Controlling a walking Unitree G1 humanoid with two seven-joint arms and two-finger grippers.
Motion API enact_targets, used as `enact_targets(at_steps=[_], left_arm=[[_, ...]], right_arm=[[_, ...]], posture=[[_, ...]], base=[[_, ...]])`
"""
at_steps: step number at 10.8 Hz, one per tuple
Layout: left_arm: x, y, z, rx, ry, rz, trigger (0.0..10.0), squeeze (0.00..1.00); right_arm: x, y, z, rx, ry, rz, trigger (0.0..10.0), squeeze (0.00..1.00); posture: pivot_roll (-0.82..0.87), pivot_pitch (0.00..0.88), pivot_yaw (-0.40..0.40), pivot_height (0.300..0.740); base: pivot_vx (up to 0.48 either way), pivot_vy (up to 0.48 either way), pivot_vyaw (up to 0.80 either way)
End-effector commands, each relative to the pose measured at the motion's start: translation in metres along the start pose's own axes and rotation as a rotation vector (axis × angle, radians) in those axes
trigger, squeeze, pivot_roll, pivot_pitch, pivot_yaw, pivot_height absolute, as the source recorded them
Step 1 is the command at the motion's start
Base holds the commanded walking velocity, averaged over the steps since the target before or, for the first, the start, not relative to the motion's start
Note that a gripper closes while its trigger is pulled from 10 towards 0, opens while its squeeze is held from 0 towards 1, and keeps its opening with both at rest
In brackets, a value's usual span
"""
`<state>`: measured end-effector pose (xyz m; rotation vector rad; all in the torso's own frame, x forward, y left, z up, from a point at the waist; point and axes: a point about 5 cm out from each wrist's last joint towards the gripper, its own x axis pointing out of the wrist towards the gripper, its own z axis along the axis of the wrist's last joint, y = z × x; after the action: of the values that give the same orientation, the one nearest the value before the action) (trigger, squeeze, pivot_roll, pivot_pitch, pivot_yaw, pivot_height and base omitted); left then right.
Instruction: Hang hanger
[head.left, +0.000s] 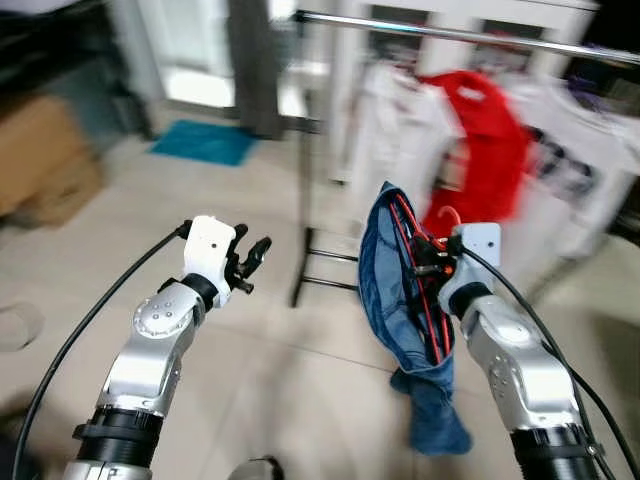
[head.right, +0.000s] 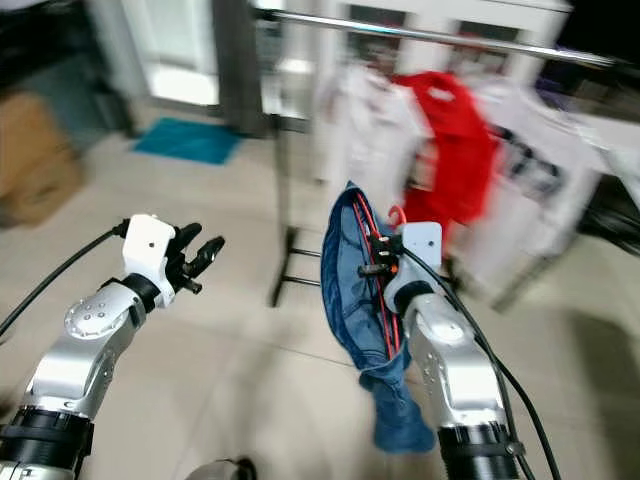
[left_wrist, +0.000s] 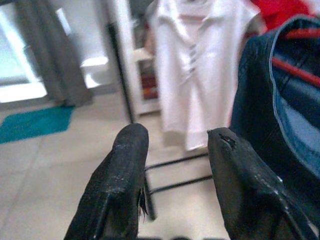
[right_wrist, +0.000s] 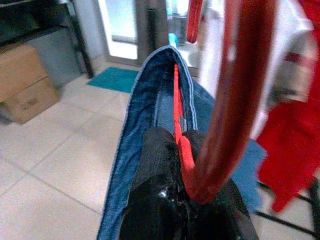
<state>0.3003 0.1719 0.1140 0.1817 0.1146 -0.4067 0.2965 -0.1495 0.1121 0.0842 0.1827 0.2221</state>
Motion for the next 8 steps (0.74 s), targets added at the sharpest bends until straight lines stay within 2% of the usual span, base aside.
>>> enact_targets(at_steps=[1,2,6,8], left_arm=[[0.0045,-0.0036,0.0066,0.027,-0.006,-0.017,10.0,0.0],[0.0056,-0.0029,0.0094,0.024,-0.005,-0.013,10.0,0.0],[0.002,-0.0028,0.0072,0.018,0.002,-0.006,10.0,0.0],[0.0028,-0.0022,0.009,0.012,-0.001,-0.008,10.0,0.0]], right_arm=[[0.0011,-0.0015,0.0116,-0.015,-0.063,-0.012,10.0,0.0],[0.0003,-0.0026,0.0114,0.015,-0.07,-0.024,10.0,0.0],[-0.0044,-0.0027,0.0076,0.036,-0.062,-0.029,10.0,0.0],[-0.0014,0.001,0.0146,-0.006,-0.097,-0.012,10.0,0.0]], posture=[[-0.09,0.0,0.028,0.74],[-0.09,0.0,0.03,0.74],[-0.07,0.0,0.024,0.74],[-0.08,0.0,0.04,0.74]], base=[[0.307,0.0,0.0],[0.319,0.0,0.0],[0.335,0.0,0.0],[0.337,0.0,0.0]])
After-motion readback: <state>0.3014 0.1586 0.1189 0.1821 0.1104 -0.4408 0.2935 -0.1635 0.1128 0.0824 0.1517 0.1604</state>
